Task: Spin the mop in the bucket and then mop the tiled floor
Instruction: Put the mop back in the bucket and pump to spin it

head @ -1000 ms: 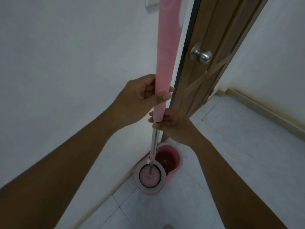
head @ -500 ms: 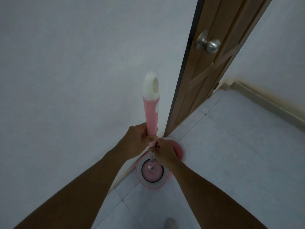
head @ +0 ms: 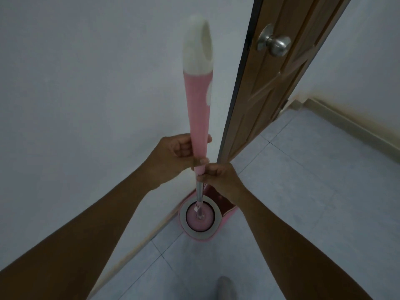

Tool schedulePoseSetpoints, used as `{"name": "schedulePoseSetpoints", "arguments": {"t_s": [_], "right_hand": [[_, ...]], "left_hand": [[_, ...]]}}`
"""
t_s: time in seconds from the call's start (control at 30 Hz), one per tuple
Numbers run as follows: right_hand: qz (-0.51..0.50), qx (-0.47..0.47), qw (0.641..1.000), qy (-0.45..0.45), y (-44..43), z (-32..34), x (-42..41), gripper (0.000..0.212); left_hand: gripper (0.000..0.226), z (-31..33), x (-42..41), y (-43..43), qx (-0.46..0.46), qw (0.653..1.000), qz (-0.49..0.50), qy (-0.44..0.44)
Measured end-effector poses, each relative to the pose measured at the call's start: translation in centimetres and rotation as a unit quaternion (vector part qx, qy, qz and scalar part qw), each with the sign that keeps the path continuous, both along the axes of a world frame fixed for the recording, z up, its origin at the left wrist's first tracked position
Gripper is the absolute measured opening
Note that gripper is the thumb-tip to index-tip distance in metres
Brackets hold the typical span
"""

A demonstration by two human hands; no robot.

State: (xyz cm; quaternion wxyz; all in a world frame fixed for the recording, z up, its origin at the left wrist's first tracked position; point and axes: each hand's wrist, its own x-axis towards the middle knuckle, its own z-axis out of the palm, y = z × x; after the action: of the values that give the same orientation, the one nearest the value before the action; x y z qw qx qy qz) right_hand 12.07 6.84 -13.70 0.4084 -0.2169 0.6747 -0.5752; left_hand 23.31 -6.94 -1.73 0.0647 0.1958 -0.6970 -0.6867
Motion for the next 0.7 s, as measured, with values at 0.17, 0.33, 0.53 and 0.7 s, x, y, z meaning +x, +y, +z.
{"name": "schedulePoseSetpoints", "arguments": {"t_s": [0.17,0.33,0.53,0.7], "right_hand": [[0.011,-0.106,0.982,-0.155,0.1,1.1,-2.1,0.046],[-0.079,0.058,0.976,-0.196,1.8,-6.9,-1.3,0.035],[-0.133,0.214,0.924,-0.286,1.5,-13.7,5.5,0.024],[-0.187,0.204,0.904,-0.326,0.6,-16.2,6.9,0.019]], "left_hand": [[0.051,2.3,-1.5,0.2,-0.025,0.998,0.03,0.051],[0.048,5.2,-1.9,0.7,-0.064,0.994,0.035,0.078],[0.053,6.7,-1.8,1.5,-0.098,0.983,0.097,0.121],[0.058,6.6,-1.5,2.1,-0.113,0.972,0.156,0.134]]}}
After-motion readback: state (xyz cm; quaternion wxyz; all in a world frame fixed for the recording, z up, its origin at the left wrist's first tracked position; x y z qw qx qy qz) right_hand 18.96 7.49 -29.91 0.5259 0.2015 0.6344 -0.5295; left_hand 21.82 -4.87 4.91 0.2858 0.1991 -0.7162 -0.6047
